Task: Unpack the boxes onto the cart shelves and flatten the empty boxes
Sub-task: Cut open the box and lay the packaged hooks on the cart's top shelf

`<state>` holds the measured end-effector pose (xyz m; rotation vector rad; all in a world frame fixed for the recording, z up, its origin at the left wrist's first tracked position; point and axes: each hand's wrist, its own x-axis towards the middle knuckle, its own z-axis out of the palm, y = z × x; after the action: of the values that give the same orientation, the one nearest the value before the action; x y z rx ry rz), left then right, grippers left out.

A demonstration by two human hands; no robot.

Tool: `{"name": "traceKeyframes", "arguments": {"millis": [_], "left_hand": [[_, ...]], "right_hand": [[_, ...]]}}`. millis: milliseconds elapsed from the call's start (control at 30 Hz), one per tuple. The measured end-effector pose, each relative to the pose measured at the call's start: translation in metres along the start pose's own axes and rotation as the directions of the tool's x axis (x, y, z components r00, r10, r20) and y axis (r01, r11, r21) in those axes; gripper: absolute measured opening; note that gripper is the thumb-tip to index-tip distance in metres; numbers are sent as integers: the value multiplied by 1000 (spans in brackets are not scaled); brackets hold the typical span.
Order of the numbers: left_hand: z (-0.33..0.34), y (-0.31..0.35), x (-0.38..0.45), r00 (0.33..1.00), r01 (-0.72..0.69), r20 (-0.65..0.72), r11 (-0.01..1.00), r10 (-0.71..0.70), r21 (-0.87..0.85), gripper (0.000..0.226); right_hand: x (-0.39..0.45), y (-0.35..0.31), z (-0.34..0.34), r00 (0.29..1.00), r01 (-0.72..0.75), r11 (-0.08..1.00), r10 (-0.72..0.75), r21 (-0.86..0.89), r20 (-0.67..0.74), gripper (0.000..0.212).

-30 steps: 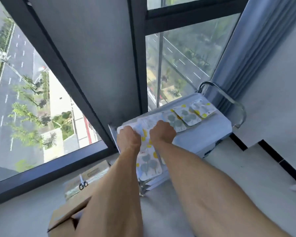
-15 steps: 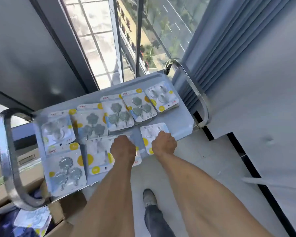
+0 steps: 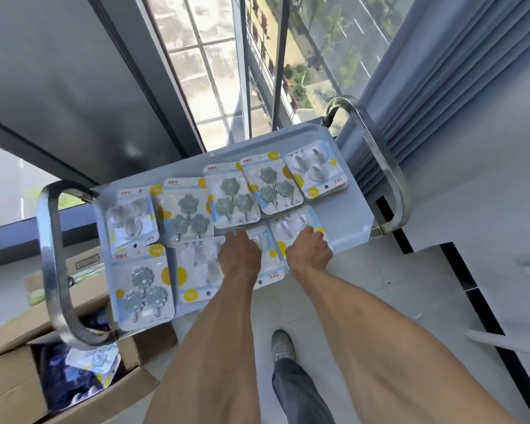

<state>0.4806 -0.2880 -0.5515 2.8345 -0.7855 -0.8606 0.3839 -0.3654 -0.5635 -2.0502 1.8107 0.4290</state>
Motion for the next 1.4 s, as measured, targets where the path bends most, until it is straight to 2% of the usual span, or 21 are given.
{"name": "traceKeyframes", "arguments": {"millis": [133,300,467,600,800,1000,1067,1200,1400], "left_hand": [[-24,-28,-13,997,22,-67,1000,-23,-17,26],[-74,-92,-35,983,26,-184,1000,-27,-10,38],[-138,-199,-59,943,79,-321,996,-86,-34,40],[-176,-306,-77,918,164,-349,981,-188,-99,34],[-205,-474,-101,932,247,-240,961,-271,-126,35],[-209,-612,-100,913,359,-151,922,-379,-146,39],[-200,-634,-106,911,370,-138,919,-388,-139,37],[-150,-684,-110,872,486,15,863,-489,-139,34],[-104,-697,-88,878,478,93,864,-469,-156,23]], "right_hand": [[-29,-22,-5,993,119,993,-119,9,24,30],[-89,-75,-13,967,245,969,-246,20,64,28],[-181,-156,-7,929,369,928,-370,58,18,31],[-267,-226,18,892,451,891,-447,58,-69,41],[-401,-325,92,885,464,875,-450,140,-120,29],[-485,-411,167,863,503,857,-505,111,-10,31],[-491,-414,178,858,509,854,-514,108,25,29],[-496,-420,231,847,512,859,-509,20,152,29],[-473,-424,285,814,550,832,-514,-75,268,24]]}}
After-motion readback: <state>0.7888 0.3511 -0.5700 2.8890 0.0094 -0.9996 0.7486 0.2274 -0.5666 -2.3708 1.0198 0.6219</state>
